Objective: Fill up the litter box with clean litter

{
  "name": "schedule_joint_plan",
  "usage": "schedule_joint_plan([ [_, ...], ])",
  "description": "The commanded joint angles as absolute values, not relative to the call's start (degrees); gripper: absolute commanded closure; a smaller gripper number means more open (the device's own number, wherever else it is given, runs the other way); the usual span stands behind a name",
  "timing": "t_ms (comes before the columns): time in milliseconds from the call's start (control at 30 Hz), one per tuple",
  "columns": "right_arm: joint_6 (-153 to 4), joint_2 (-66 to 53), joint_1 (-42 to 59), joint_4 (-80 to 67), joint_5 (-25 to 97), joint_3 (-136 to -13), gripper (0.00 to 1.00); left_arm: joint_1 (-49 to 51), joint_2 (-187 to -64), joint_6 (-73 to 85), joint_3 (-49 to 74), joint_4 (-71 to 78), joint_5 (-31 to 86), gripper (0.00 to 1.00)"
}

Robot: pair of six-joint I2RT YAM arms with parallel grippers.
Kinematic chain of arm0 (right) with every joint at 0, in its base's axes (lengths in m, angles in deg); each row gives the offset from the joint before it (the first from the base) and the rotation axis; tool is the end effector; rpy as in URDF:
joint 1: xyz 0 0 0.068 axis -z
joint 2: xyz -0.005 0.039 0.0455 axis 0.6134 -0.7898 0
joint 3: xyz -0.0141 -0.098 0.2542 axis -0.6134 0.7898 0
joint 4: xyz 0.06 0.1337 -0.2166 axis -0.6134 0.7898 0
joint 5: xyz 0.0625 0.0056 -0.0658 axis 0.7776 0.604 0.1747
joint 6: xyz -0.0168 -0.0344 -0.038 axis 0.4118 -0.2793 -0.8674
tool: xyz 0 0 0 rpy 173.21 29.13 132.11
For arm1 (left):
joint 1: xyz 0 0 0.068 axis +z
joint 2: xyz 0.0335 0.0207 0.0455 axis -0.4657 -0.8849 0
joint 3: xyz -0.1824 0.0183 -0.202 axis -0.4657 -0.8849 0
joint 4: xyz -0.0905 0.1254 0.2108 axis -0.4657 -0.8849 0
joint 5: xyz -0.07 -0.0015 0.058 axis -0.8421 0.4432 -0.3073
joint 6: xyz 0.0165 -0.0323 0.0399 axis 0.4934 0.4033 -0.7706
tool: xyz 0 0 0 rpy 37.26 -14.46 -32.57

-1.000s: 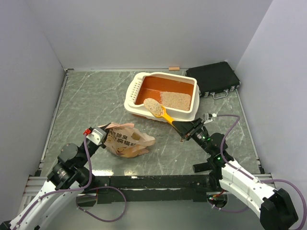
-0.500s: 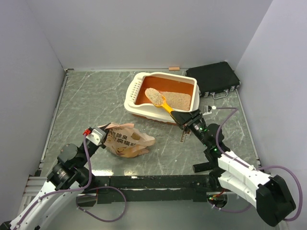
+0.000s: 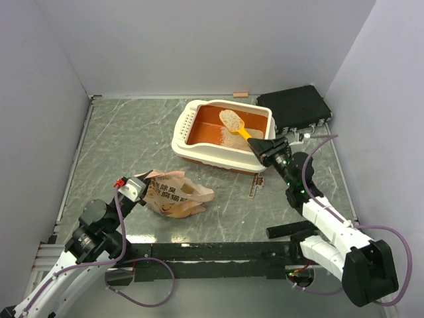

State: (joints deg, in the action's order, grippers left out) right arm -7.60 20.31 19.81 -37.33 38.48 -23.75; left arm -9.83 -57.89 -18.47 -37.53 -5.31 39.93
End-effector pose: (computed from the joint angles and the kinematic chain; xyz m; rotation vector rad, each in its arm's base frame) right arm 0.2050 0.0734 0.2643 0.6644 1.5923 1.3731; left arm 0.0731 -0.0530 0.2817 0.5649 1.3389 -0.3049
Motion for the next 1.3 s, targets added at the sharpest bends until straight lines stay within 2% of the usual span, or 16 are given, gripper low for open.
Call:
schedule_joint_plan([
  [0, -17.1, 20.5, 21.9, -24.0, 42.0, -33.8, 1.00, -9.5, -57.4, -17.5, -35.1, 3.7, 42.4, 0.99],
  [233, -32.2, 16.1, 23.6, -1.6, 42.6, -45.1, 1.00, -9.5, -59.3, -16.8, -34.1, 2.4, 45.4, 0.99],
  [567, -53.2, 8.0, 23.6, 24.3, 36.9, -64.5, 1.00, -8.8, -63.8, -14.8, -31.9, -0.6, 46.5, 0.99],
  [767, -60.2, 5.2, 21.9, 29.7, 37.5, -72.8, 1.00, -8.7, -63.6, -14.3, -31.8, -0.7, 45.0, 0.99],
  [867, -64.4, 1.9, 16.9, 38.0, 30.0, -80.3, 1.00, -8.7, -63.3, -14.0, -31.8, -0.7, 44.2, 0.99],
  [900, -66.5, -0.4, 15.3, 40.6, 23.0, -82.6, 1.00, -8.7, -63.2, -13.9, -31.8, -0.7, 44.1, 0.99],
  [1033, -69.6, -7.1, 7.8, 49.7, 9.5, -95.1, 1.00, -8.6, -62.4, -13.8, -31.9, -0.8, 44.0, 0.99],
  [1267, -70.0, -10.9, 2.6, 54.3, -1.9, -99.4, 1.00, -8.6, -61.3, -13.7, -32.3, -0.7, 43.8, 0.99],
])
